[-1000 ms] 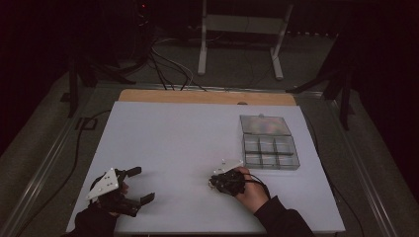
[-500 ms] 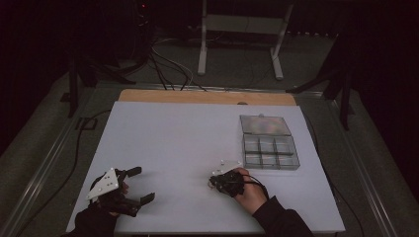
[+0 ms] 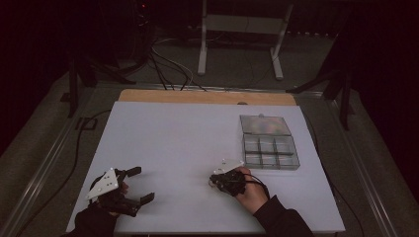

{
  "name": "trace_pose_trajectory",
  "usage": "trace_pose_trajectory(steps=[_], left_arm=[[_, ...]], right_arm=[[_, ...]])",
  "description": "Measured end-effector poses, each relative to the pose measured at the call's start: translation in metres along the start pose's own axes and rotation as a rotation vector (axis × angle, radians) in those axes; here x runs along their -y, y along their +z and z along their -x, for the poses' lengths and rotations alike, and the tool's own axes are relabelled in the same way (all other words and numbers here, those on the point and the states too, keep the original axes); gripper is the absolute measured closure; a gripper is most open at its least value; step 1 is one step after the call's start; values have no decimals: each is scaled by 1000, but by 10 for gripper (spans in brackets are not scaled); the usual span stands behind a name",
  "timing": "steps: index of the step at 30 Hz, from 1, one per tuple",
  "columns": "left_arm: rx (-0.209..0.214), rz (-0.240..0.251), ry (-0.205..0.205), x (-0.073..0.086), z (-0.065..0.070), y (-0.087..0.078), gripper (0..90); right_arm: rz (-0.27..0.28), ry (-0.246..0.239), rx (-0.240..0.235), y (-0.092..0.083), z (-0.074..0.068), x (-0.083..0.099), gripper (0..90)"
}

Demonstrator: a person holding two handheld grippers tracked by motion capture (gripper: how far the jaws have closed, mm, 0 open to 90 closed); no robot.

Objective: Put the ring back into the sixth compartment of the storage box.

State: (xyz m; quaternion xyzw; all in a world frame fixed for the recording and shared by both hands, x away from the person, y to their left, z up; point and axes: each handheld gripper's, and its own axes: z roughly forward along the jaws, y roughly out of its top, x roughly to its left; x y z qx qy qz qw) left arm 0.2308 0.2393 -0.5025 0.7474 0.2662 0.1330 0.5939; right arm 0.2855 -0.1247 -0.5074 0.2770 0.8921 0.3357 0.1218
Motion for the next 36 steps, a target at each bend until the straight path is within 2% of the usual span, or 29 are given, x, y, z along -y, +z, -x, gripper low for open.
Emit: trace_pose_trajectory(steps=[23,36], left_arm=[[2,0,-3,0,0,1,8],[0,1,-3,0,0,1,8]], right_arm=[[45,-3,-28,-12,-6,-8,871],[64,7,-30,-18,-4,-16,871]])
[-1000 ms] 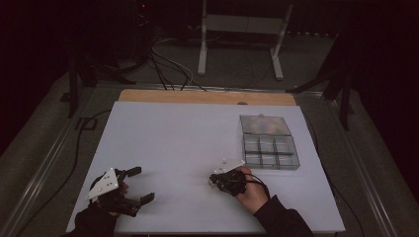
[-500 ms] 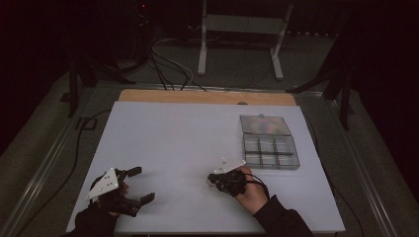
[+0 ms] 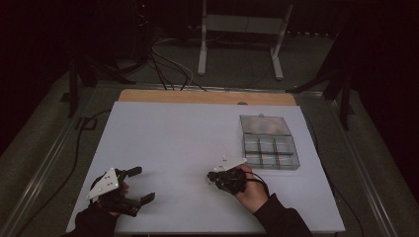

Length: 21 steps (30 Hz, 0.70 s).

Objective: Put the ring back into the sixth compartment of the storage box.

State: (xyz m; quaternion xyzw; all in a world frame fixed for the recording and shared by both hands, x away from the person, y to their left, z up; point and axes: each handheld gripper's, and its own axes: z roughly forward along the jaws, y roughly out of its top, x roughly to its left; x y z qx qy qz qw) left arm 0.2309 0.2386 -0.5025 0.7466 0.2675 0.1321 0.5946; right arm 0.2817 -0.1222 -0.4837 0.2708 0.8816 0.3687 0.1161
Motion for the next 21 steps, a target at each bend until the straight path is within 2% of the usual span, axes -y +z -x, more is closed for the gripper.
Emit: trace_pose_trajectory(steps=[12,17,21], left_arm=[[2,-1,0,0,0,0,8],[1,0,-1,0,0,0,8],[1,-1,0,0,0,0,8]], right_arm=[[38,20,37,-14,11,-4,871],[76,63,60,-26,22,-6,870],[85,72,80,-32,28,-5,870]])
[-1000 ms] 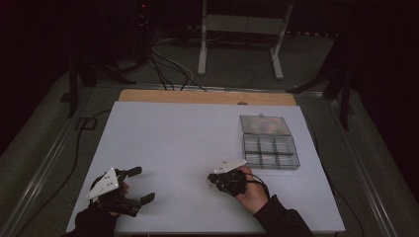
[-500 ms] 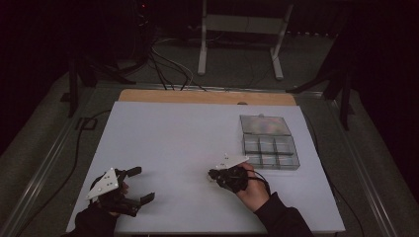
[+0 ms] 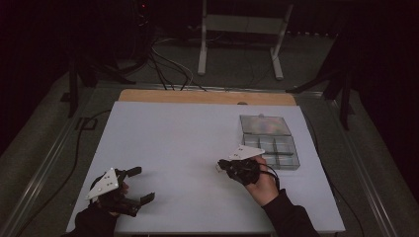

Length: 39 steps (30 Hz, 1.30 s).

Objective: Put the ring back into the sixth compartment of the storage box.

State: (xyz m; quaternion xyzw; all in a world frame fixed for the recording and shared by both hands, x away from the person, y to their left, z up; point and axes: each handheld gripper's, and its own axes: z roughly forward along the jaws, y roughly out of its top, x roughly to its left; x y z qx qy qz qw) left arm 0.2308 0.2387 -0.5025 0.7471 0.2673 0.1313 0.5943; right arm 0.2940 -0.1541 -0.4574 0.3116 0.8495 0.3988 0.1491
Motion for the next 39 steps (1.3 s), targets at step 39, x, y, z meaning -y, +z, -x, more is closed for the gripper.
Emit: trace_pose_trajectory(steps=[39], left_arm=[[0,-2,-2,0,0,0,8]], right_arm=[[69,114,161,-45,56,7,870]])
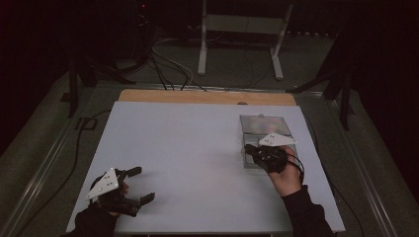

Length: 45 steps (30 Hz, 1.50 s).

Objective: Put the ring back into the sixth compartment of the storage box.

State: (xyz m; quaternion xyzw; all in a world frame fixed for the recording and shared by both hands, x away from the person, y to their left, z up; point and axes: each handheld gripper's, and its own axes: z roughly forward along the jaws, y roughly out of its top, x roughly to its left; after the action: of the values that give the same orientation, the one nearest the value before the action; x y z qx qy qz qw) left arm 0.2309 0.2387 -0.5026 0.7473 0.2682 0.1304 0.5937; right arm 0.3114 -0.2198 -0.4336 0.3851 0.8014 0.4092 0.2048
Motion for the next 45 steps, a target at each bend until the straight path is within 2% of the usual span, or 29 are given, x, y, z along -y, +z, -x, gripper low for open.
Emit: trace_pose_trajectory(steps=[7,21,31,36,45], left_arm=[[-2,3,-1,0,0,0,8],[-2,2,-1,0,0,0,8],[-4,5,-3,0,0,0,8],[-9,8,-7,0,-1,-1,8],[-6,6,-5,0,-1,0,8]], right_arm=[[5,12,20,-4,7,1,870],[21,75,95,-23,38,6,870],[22,104,130,-30,50,11,870],[18,137,165,-36,63,17,870],[7,194,197,-42,81,29,869]])
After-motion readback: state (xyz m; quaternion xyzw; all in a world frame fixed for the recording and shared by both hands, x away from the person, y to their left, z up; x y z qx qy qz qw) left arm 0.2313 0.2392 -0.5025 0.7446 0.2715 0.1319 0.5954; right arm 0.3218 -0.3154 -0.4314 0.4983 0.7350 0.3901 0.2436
